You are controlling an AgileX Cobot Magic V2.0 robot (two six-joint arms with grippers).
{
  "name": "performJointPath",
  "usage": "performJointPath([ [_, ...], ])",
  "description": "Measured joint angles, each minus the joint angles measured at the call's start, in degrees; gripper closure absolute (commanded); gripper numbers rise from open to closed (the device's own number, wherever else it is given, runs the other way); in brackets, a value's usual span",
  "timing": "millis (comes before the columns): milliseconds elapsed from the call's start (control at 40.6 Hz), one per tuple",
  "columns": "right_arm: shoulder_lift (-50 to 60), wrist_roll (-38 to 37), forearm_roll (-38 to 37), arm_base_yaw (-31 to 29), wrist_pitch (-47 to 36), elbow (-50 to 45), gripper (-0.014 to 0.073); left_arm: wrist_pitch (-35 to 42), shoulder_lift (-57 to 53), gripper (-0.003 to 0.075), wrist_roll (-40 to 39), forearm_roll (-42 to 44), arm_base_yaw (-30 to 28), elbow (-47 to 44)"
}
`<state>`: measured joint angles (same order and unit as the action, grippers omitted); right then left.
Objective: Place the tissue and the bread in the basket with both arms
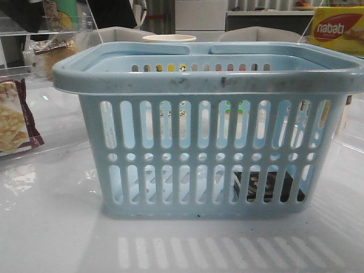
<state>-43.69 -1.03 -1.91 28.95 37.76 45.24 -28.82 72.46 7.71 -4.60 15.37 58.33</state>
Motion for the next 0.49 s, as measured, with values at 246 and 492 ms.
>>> performJointPath([
  [246, 0.0, 0.0, 0.0, 0.0, 0.0, 0.0, 0.0076, 0.1, 16.3, 0.0034, 0.0, 0.0, -6.2, 15.2],
  [492, 0.0, 0.0, 0.0, 0.0, 0.0, 0.0, 0.0076, 0.5, 29.4, 0.0034, 0.0, -0.1, -8.8, 27.2],
])
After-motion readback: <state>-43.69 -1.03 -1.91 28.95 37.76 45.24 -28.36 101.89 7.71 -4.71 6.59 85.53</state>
